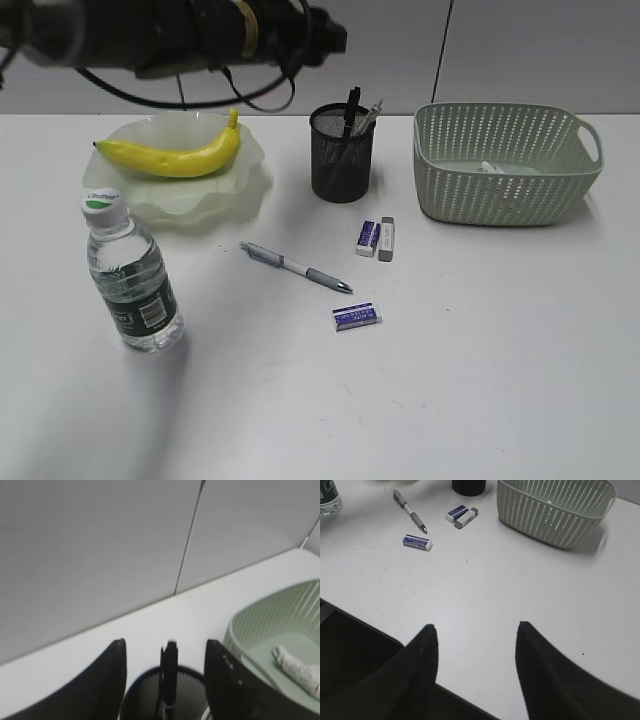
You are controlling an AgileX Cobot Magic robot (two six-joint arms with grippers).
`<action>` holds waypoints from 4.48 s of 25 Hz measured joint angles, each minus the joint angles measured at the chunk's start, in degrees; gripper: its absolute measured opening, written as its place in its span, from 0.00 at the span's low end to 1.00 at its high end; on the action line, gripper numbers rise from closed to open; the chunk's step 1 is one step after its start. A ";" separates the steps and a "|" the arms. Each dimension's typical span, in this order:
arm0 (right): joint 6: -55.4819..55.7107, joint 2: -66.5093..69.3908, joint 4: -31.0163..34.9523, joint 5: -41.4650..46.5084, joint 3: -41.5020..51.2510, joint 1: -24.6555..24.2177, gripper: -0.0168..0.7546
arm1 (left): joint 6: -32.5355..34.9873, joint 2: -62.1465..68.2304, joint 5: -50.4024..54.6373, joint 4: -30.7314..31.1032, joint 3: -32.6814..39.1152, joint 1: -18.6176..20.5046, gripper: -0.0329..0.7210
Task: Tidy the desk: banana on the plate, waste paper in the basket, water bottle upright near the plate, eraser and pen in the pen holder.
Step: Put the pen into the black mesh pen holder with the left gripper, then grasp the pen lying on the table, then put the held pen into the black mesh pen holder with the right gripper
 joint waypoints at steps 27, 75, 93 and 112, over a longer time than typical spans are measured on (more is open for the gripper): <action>0.00 0.00 0.00 0.00 0.00 0.00 0.55 | 52.45 -45.24 79.95 -51.20 8.31 -5.40 0.38; -17.86 130.29 8.69 2.14 -85.02 10.50 0.56 | 56.73 -123.59 71.99 -56.97 63.28 -5.40 0.36; -16.08 140.79 8.34 2.19 -88.09 10.50 0.35 | 56.73 -123.59 71.99 -56.97 63.28 -5.40 0.36; -8.28 122.33 5.24 3.34 -92.85 6.49 0.16 | 56.73 -123.59 71.99 -56.97 63.28 -5.40 0.36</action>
